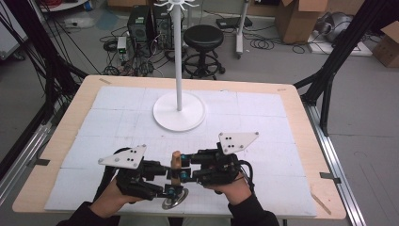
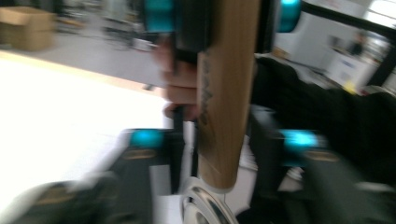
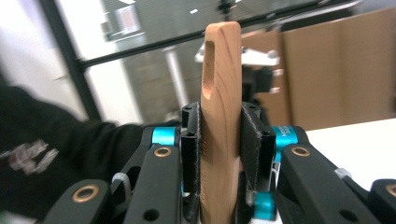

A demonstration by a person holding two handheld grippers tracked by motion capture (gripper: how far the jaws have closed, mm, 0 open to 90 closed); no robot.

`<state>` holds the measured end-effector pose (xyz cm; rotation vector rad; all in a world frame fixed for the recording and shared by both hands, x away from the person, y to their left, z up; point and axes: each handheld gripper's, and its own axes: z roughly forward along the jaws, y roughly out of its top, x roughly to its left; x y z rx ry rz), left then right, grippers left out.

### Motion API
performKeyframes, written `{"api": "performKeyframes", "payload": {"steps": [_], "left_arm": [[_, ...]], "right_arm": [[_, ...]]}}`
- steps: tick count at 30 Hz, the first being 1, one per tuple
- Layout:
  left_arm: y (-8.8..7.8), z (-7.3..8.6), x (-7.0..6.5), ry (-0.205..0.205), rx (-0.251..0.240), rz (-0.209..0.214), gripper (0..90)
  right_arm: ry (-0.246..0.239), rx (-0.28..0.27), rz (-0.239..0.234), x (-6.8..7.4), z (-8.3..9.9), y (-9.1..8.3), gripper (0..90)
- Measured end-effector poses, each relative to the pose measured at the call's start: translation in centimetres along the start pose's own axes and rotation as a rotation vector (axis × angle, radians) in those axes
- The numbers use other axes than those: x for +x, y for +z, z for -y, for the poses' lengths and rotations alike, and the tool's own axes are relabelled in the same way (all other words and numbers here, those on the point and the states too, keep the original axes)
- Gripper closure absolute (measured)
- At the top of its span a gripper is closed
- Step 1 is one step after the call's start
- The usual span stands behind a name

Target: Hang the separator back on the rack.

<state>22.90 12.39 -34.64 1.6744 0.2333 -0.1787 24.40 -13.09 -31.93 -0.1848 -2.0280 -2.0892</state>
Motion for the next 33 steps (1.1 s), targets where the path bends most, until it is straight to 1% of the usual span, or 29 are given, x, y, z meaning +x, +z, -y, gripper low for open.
{"api": "performKeyframes", "payload": {"steps": [1, 2, 3, 5, 6, 7, 8, 9, 10, 12, 14, 16, 17, 18, 20, 21, 22, 23, 26, 27, 28, 29, 30, 31, 32, 33], "left_arm": [[-0.1, 0.2, 0.1, 0.007, -0.004, -0.052, 43.1], [-0.1, 0.2, 0.1, 0.007, -0.004, -0.052, 40.8], [-0.2, 0.3, 0.2, 0.009, 0.000, -0.096, 40.4], [-0.3, 0.4, 0.2, 0.029, 0.006, -0.145, 40.5], [-0.3, 0.4, 0.2, 0.029, 0.006, -0.145, 41.2], [-0.2, 0.4, 0.1, 0.042, 0.010, -0.196, 42.1], [-0.2, 0.4, 0.1, 0.042, 0.010, -0.196, 43.6], [0.0, 0.4, 0.1, 0.046, 0.018, -0.220, 46.2], [0.1, 0.5, 0.1, 0.042, 0.020, -0.233, 48.5], [0.3, 0.5, 0.2, 0.040, 0.024, -0.243, 51.9], [0.4, 0.5, 0.1, 0.048, 0.029, -0.238, 57.2], [0.4, 0.5, 0.1, 0.049, 0.029, -0.243, 61.6], [0.4, 0.5, 0.1, 0.051, 0.033, -0.244, 61.6], [0.4, 0.5, 0.1, 0.051, 0.036, -0.246, 65.7], [0.4, 0.5, 0.1, 0.051, 0.037, -0.246, 69.3], [0.4, 0.5, 0.2, 0.048, 0.037, -0.248, 71.1], [0.4, 0.5, 0.2, 0.048, 0.037, -0.248, 71.3], [0.4, 0.5, 0.2, 0.040, 0.040, -0.249, 71.5], [0.4, 0.4, 0.2, 0.030, 0.044, -0.245, 72.1], [0.3, 0.4, 0.3, 0.032, 0.052, -0.235, 72.2], [0.3, 0.4, 0.3, 0.032, 0.052, -0.235, 72.2], [0.2, 0.4, 0.2, 0.029, 0.058, -0.216, 72.3], [0.2, 0.4, 0.2, 0.029, 0.058, -0.216, 72.3], [0.1, 0.3, 0.2, 0.021, 0.054, -0.193, 72.3], [0.1, 0.3, 0.2, 0.021, 0.054, -0.193, 72.3], [0.0, 0.3, 0.2, 0.019, 0.053, -0.178, 72.3]], "right_arm": [[-0.004, -0.010, 0.071, 0.3, -0.3, 0.0, 71.7], [-0.004, -0.010, 0.071, 0.3, -0.3, 0.0, 71.7], [-0.017, -0.006, 0.146, 0.6, -0.5, 0.1, 71.8], [-0.023, 0.001, 0.211, 1.1, -0.8, 0.3, 71.8], [-0.016, 0.005, 0.248, 1.2, -0.8, 0.4, 71.8], [-0.004, 0.010, 0.286, 1.4, -0.9, 0.5, 71.8], [0.008, 0.013, 0.325, 1.6, -0.9, 0.6, 71.8], [0.011, 0.016, 0.354, 1.7, -0.9, 0.8, 71.8], [0.016, 0.018, 0.379, 1.9, -0.8, 0.9, 71.8], [0.024, 0.020, 0.422, 2.1, -0.7, 1.2, 71.8], [0.023, 0.032, 0.449, 2.2, -0.6, 1.4, 71.8], [0.024, 0.031, 0.452, 2.2, -0.6, 1.4, 71.8], [0.024, 0.034, 0.457, 2.1, -0.5, 1.4, 71.8], [0.027, 0.034, 0.462, 2.1, -0.4, 1.4, 71.8], [0.027, 0.033, 0.468, 2.1, -0.3, 1.5, 71.8], [0.022, 0.030, 0.480, 2.2, -0.3, 1.5, 71.8], [0.022, 0.030, 0.480, 2.2, -0.3, 1.5, 71.8], [0.021, 0.028, 0.487, 2.2, -0.3, 1.5, 71.7], [0.029, 0.026, 0.481, 2.1, -0.2, 1.5, 71.6], [0.044, 0.020, 0.457, 2.0, -0.2, 1.3, 68.9], [0.044, 0.020, 0.457, 2.0, -0.2, 1.3, 68.9], [0.058, -0.007, 0.407, 1.6, -0.1, 1.0, 47.2], [0.058, -0.007, 0.407, 1.6, -0.1, 1.0, 47.2], [0.030, 0.004, 0.346, 1.2, -0.1, 0.8, 41.0], [0.030, 0.004, 0.346, 1.2, -0.1, 0.8, 41.0], [0.004, 0.009, 0.318, 0.9, 0.0, 0.6, 39.3]]}}
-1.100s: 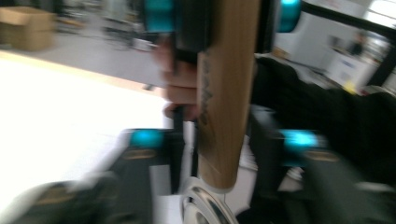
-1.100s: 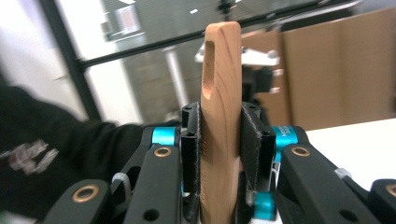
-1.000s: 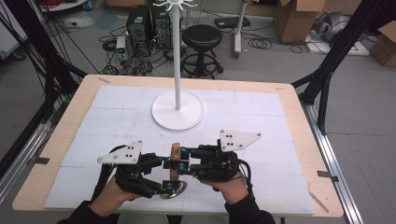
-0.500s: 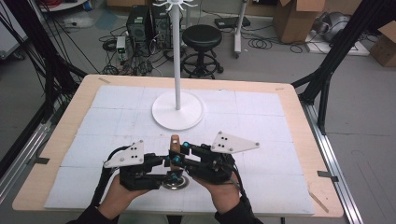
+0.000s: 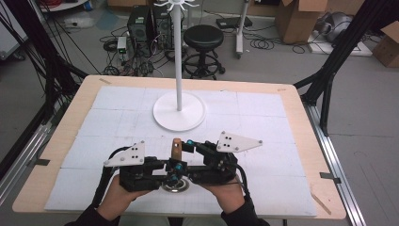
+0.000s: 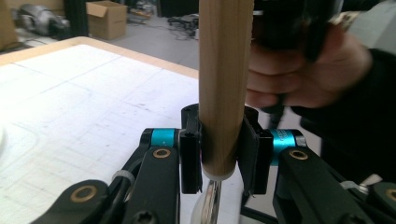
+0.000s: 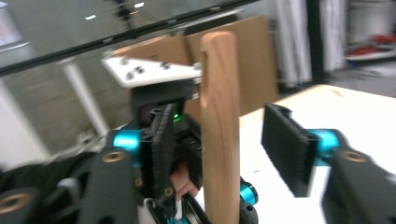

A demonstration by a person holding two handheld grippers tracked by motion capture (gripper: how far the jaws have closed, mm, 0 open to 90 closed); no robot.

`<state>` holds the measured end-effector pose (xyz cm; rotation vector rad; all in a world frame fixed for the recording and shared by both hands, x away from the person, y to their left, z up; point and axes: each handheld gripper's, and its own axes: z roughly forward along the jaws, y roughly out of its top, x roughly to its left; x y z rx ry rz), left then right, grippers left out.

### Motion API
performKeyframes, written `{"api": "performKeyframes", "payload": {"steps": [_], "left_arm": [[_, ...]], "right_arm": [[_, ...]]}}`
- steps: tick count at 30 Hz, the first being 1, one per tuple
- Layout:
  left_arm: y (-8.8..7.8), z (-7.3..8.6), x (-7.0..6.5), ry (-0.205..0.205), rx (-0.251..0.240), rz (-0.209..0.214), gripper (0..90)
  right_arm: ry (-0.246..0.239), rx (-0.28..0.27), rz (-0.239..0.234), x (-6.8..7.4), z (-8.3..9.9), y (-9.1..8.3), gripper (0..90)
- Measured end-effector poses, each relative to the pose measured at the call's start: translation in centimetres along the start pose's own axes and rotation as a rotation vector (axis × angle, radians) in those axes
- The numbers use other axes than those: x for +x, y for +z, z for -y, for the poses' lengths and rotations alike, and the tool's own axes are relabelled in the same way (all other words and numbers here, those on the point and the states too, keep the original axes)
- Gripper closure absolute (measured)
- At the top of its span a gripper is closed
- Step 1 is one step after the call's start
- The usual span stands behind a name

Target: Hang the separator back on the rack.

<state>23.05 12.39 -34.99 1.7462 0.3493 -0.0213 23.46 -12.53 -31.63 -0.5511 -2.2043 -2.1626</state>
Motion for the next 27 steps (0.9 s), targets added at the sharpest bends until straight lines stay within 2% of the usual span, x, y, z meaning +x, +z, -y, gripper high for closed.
{"api": "performKeyframes", "payload": {"steps": [1, 2, 3, 4, 5, 6, 7, 8, 9, 10, 12, 13, 14, 15, 16, 17, 18, 19, 20, 21, 22, 23, 24, 25, 26, 27], "left_arm": [[0.0, 0.0, 0.0, -0.001, 0.000, 0.008, 72.3], [-0.1, 0.0, 0.1, -0.008, -0.007, 0.034, 72.4], [-0.1, 0.0, 0.1, -0.008, -0.007, 0.034, 72.4], [-0.2, -0.1, 0.1, -0.010, -0.021, 0.061, 72.4], [-0.2, -0.1, 0.1, -0.010, -0.021, 0.061, 72.3], [-0.3, -0.1, 0.2, -0.009, -0.030, 0.074, 72.4], [-0.3, -0.1, 0.2, -0.009, -0.030, 0.074, 72.4], [-0.4, -0.2, 0.3, -0.009, -0.031, 0.076, 72.3], [-0.4, -0.2, 0.3, -0.009, -0.031, 0.076, 72.2], [-0.6, -0.2, 0.5, -0.005, -0.035, 0.067, 72.2], [-0.8, -0.1, 0.7, -0.012, -0.047, 0.054, 71.4], [-0.8, -0.1, 0.7, -0.012, -0.047, 0.054, 68.2], [-1.1, 0.1, 1.0, -0.023, -0.045, 0.024, 58.9], [-1.1, 0.1, 1.0, -0.023, -0.045, 0.024, 53.8], [-1.8, 0.6, 1.6, -0.028, -0.062, -0.019, 49.0], [-1.8, 0.6, 1.6, -0.028, -0.062, -0.019, 45.5], [-2.3, 0.9, 1.9, -0.035, -0.067, -0.045, 45.5], [-2.9, 1.2, 2.3, -0.035, -0.078, -0.074, 41.3], [-4.2, 1.8, 2.9, -0.049, -0.110, -0.127, 35.6], [-4.2, 1.8, 2.9, -0.049, -0.110, -0.127, 33.0], [-5.6, 2.4, 3.6, -0.065, -0.147, -0.172, 29.4], [-5.6, 2.4, 3.6, -0.065, -0.147, -0.172, 27.8], [-6.8, 2.7, 4.2, -0.083, -0.171, -0.225, 25.6], [-6.8, 2.7, 4.2, -0.083, -0.171, -0.225, 23.9], [-7.8, 3.0, 4.7, -0.077, -0.170, -0.285, 23.0], [-7.8, 3.0, 4.7, -0.077, -0.170, -0.285, 22.8]], "right_arm": [[-0.005, 0.004, -0.073, -0.6, 0.2, 0.0, 39.8], [-0.001, 0.005, -0.107, -0.9, 0.2, 0.1, 42.2], [-0.001, 0.005, -0.107, -0.9, 0.2, 0.1, 42.2], [0.002, 0.006, -0.150, -1.5, 0.4, 0.2, 48.8], [0.002, 0.006, -0.150, -1.5, 0.4, 0.2, 48.8], [0.015, 0.009, -0.179, -1.9, 0.4, 0.3, 56.5], [0.015, 0.009, -0.179, -1.9, 0.4, 0.3, 56.5], [0.003, 0.014, -0.210, -2.1, 0.4, 0.5, 67.6], [0.003, 0.014, -0.210, -2.1, 0.4, 0.5, 67.6], [-0.012, 0.009, -0.225, -2.1, 0.3, 0.7, 71.6], [-0.023, 0.010, -0.211, -2.2, 0.1, 1.0, 72.3], [-0.023, 0.010, -0.211, -2.2, 0.1, 1.0, 72.3], [-0.032, 0.007, -0.175, -2.4, -0.1, 1.3, 72.5], [-0.032, 0.007, -0.175, -2.4, -0.1, 1.3, 72.5], [-0.024, -0.003, -0.154, -2.9, -0.4, 1.5, 72.6], [-0.024, -0.003, -0.154, -2.9, -0.4, 1.5, 72.6], [-0.018, -0.003, -0.146, -3.3, -0.7, 1.6, 72.6], [-0.018, -0.001, -0.133, -3.7, -1.1, 1.8, 72.6], [-0.024, 0.006, -0.117, -4.4, -2.1, 2.2, 72.6], [-0.030, 0.009, -0.110, -4.8, -2.6, 2.5, 72.6], [-0.038, 0.010, -0.107, -5.1, -3.2, 2.8, 72.6], [-0.038, 0.010, -0.107, -5.1, -3.2, 2.8, 72.6], [-0.048, 0.019, -0.102, -5.7, -4.5, 3.3, 72.6], [-0.048, 0.019, -0.102, -5.7, -4.5, 3.3, 72.6], [-0.061, 0.017, -0.102, -6.5, -5.9, 4.0, 72.6], [-0.061, 0.017, -0.102, -6.5, -5.9, 4.0, 72.6]]}}
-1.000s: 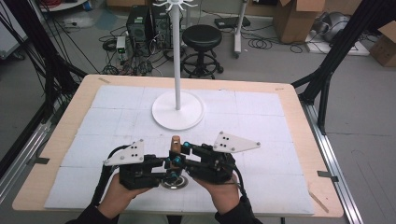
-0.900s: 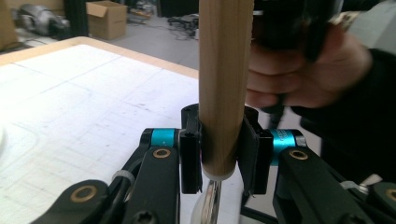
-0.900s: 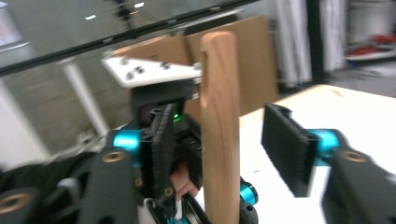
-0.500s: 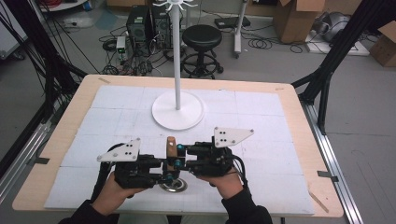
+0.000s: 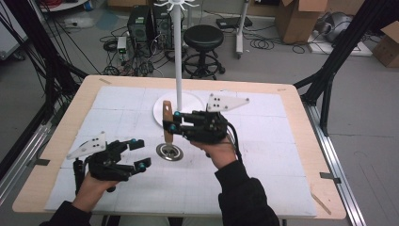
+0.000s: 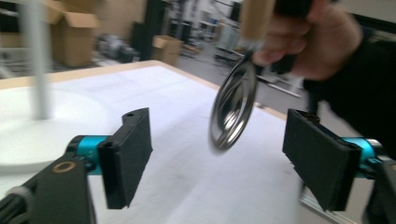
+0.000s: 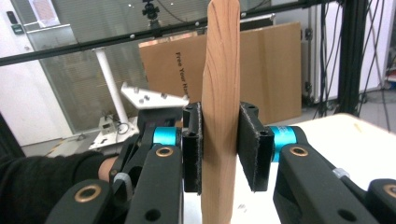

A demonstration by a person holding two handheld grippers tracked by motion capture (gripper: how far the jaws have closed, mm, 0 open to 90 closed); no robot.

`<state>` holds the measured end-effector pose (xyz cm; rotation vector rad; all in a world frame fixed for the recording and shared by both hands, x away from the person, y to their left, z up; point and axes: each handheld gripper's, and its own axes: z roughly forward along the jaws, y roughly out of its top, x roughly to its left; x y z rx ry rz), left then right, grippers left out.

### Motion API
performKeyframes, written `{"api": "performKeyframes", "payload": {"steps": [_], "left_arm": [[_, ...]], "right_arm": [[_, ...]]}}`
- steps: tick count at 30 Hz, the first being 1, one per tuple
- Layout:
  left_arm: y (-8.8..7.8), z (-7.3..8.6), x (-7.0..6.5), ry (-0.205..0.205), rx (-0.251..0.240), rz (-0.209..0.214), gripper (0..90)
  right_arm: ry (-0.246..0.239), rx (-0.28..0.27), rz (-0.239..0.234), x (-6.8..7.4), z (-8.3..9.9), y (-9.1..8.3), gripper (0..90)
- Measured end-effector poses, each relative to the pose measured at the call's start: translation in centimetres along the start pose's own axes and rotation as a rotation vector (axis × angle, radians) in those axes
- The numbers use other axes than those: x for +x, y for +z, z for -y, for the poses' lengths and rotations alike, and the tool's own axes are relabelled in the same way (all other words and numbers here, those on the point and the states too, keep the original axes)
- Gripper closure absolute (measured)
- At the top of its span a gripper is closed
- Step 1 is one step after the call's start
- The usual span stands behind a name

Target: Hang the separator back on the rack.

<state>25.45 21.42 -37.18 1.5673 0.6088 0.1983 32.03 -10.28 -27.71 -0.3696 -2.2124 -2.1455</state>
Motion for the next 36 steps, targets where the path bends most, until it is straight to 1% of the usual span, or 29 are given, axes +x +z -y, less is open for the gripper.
{"api": "performKeyframes", "payload": {"steps": [1, 3, 4, 5, 7, 8, 9, 10, 11, 12, 13, 14, 15, 16, 17, 19, 22, 23, 25, 26, 27, 28, 29, 30, 31, 32, 34, 35, 36], "left_arm": [[-0.5, 0.0, 0.4, 0.010, -0.001, -0.034, 22.8], [-1.2, 0.0, 1.1, 0.008, -0.011, -0.077, 18.2], [-1.4, 0.0, 1.4, 0.005, -0.019, -0.082, 16.7], [-1.8, 0.1, 1.8, 0.009, -0.031, -0.095, 17.8], [-2.4, 0.3, 2.3, 0.009, -0.049, -0.109, 19.1], [-2.4, 0.3, 2.3, 0.009, -0.049, -0.109, 19.1], [-2.5, 0.4, 2.4, 0.013, -0.051, -0.114, 19.1], [-2.5, 0.4, 2.5, 0.021, -0.047, -0.119, 19.1], [-2.6, 0.5, 2.6, 0.033, -0.046, -0.124, 19.1], [-2.6, 0.6, 2.6, 0.039, -0.046, -0.124, 19.1], [-2.7, 0.7, 2.7, 0.036, -0.055, -0.123, 19.1], [-2.7, 0.7, 2.7, 0.036, -0.055, -0.123, 19.1], [-2.9, 0.7, 2.8, 0.034, -0.060, -0.126, 19.1], [-3.0, 0.7, 2.8, 0.034, -0.062, -0.128, 19.1], [-3.1, 0.7, 2.8, 0.033, -0.067, -0.133, 18.9], [-3.3, 0.7, 2.9, 0.036, -0.066, -0.139, 18.9], [-3.7, 0.8, 3.1, 0.032, -0.069, -0.149, 18.9], [-3.8, 0.8, 3.2, 0.034, -0.072, -0.151, 19.0], [-3.9, 0.8, 3.2, 0.025, -0.083, -0.151, 19.0], [-4.0, 0.8, 3.2, 0.023, -0.086, -0.151, 19.0], [-4.0, 0.7, 3.2, 0.021, -0.089, -0.149, 19.0], [-4.0, 0.7, 3.2, 0.021, -0.089, -0.149, 19.0], [-4.0, 0.8, 3.2, 0.022, -0.086, -0.150, 19.1], [-4.0, 0.8, 3.2, 0.022, -0.086, -0.150, 19.1], [-4.0, 0.8, 3.2, 0.023, -0.084, -0.151, 19.2], [-4.0, 0.8, 3.2, 0.023, -0.084, -0.151, 19.2], [-4.0, 0.8, 3.2, 0.024, -0.081, -0.149, 19.2], [-4.0, 0.8, 3.2, 0.022, -0.080, -0.149, 19.2], [-4.0, 0.8, 3.2, 0.022, -0.081, -0.150, 19.3]], "right_arm": [[0.000, 0.000, 0.001, -0.3, -0.4, 0.2, 72.6], [0.004, 0.006, -0.004, -1.2, -1.5, 0.7, 72.5], [0.006, 0.006, 0.004, -1.9, -2.3, 1.0, 72.6], [0.006, 0.005, 0.008, -2.2, -2.7, 1.2, 72.5], [0.004, 0.007, 0.023, -3.7, -4.3, 1.7, 72.5], [0.004, 0.007, 0.023, -3.7, -4.3, 1.7, 72.5], [0.001, 0.012, 0.028, -4.5, -5.4, 2.0, 72.5], [0.001, 0.012, 0.028, -4.5, -5.4, 2.0, 72.5], [-0.007, 0.013, 0.039, -5.4, -6.6, 2.2, 72.5], [-0.007, 0.013, 0.039, -5.4, -6.6, 2.2, 72.5], [-0.007, 0.002, 0.045, -6.1, -7.5, 2.4, 72.5], [-0.007, 0.002, 0.045, -6.1, -7.5, 2.4, 72.5], [-0.006, 0.002, 0.061, -6.9, -8.4, 2.6, 72.5], [-0.006, 0.002, 0.061, -6.9, -8.4, 2.6, 72.5], [-0.005, 0.001, 0.076, -7.6, -9.1, 2.8, 72.5], [-0.006, 0.000, 0.082, -7.9, -9.5, 2.8, 72.5], [-0.009, -0.005, 0.094, -9.0, -10.8, 3.1, 72.5], [-0.006, -0.017, 0.099, -9.6, -11.3, 3.3, 72.5], [0.001, -0.015, 0.109, -10.3, -11.8, 3.5, 72.5], [0.001, -0.015, 0.109, -10.3, -11.8, 3.5, 72.5], [0.003, -0.014, 0.117, -10.9, -12.3, 3.7, 72.4], [0.003, -0.014, 0.117, -10.9, -12.3, 3.7, 72.4], [0.011, -0.027, 0.128, -11.5, -12.6, 3.8, 72.5], [0.011, -0.027, 0.128, -11.5, -12.6, 3.8, 72.5], [0.012, -0.035, 0.141, -12.0, -12.9, 3.7, 72.4], [0.012, -0.035, 0.141, -12.0, -12.9, 3.7, 72.4], [0.022, -0.055, 0.160, -12.8, -13.1, 3.3, 72.4], [0.022, -0.055, 0.160, -12.8, -13.1, 3.3, 72.4], [0.029, -0.057, 0.175, -13.2, -13.3, 3.2, 72.4]]}}
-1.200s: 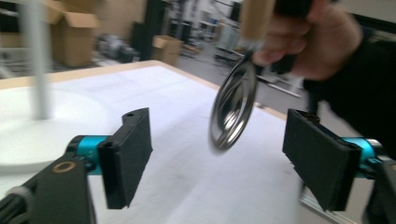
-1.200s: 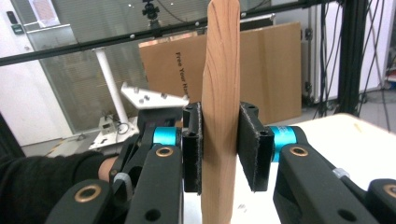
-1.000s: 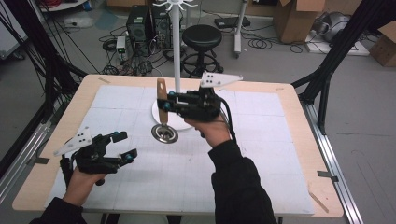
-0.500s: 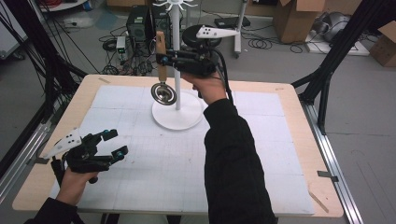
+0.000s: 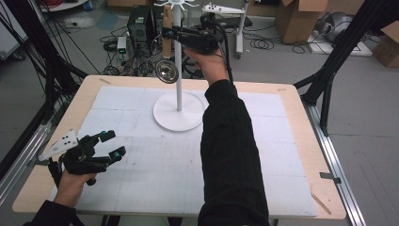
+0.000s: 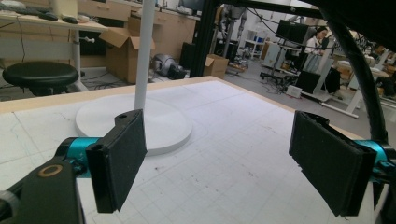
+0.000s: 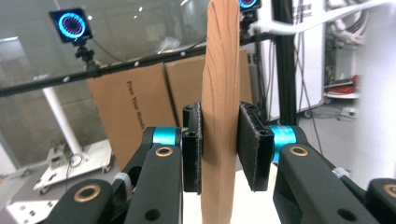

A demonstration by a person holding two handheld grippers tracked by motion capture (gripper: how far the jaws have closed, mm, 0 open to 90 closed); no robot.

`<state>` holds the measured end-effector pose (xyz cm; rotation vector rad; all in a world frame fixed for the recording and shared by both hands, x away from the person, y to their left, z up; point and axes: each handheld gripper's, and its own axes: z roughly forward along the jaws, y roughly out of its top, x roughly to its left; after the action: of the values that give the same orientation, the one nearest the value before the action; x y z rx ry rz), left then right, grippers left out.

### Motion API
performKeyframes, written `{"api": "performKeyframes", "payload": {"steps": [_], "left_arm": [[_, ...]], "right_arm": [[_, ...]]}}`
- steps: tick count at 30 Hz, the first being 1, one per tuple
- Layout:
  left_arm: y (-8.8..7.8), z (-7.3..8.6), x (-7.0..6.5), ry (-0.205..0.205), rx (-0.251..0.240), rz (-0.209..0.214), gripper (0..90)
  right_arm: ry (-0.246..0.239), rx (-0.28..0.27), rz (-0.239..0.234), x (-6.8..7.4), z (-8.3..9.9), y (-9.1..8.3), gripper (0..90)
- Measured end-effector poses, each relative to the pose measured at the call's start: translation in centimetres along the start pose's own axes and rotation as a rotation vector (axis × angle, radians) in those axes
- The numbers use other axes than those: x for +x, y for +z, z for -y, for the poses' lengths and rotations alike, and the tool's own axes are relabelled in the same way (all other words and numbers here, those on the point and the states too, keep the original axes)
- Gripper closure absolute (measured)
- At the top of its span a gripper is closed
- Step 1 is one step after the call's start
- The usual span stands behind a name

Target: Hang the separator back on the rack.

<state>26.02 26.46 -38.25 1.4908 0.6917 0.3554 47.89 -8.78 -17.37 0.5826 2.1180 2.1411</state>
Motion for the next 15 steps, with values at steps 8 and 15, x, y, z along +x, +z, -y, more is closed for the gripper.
{"api": "performKeyframes", "payload": {"steps": [8, 15], "left_arm": [[-0.16, -0.02, 0.17, -0.001, 0.000, -0.004, 19.6], [-0.24, 0.08, 0.35, -0.012, -0.003, -0.011, 19.5]], "right_arm": [[0.021, 0.009, 0.022, -0.94, 0.26, 0.24, 72.4], [0.005, 0.040, 0.039, -0.26, 0.51, 0.40, 61.0]]}}
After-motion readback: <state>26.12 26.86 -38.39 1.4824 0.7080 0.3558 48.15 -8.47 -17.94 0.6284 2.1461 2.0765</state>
